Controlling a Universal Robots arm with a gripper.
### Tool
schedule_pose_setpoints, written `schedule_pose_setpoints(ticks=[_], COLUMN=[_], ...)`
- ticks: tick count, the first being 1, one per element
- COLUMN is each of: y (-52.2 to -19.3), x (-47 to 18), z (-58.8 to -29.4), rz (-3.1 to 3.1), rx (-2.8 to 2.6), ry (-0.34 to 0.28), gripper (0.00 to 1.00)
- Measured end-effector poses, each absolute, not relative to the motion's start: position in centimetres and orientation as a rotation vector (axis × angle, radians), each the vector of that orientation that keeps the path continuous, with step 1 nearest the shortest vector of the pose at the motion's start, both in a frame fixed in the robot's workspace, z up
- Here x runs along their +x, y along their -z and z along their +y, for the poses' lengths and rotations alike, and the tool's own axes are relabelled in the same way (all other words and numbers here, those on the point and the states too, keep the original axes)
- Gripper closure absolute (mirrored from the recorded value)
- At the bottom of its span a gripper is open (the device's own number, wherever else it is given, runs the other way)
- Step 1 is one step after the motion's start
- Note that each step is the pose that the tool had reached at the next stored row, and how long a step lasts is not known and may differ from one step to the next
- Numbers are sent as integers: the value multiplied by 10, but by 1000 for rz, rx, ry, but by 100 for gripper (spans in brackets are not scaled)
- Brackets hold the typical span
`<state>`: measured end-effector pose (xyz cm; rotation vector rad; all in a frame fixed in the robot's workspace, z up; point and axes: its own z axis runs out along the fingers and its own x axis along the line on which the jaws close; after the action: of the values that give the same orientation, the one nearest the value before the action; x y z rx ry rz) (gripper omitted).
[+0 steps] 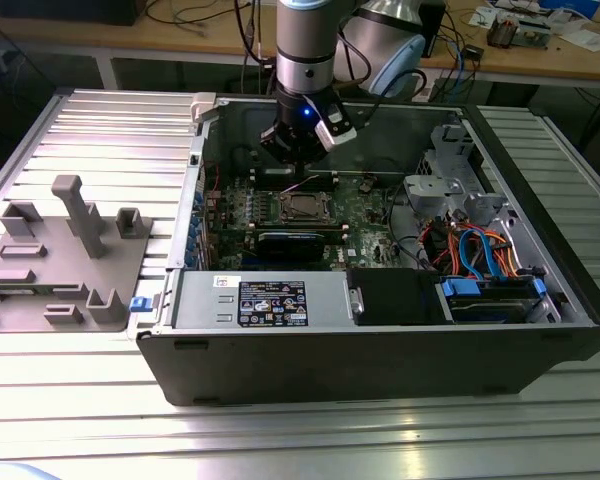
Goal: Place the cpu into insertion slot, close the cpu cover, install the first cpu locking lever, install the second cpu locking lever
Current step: 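Install the first cpu locking lever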
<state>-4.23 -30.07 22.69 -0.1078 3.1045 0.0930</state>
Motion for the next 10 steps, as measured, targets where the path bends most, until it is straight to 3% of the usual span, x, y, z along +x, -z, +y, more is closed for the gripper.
schedule_pose_setpoints(ticks=[10], y=[-226], x=[-39], z=[-299], rz=[3105], rx=[-108], ry=[-93], gripper=[89])
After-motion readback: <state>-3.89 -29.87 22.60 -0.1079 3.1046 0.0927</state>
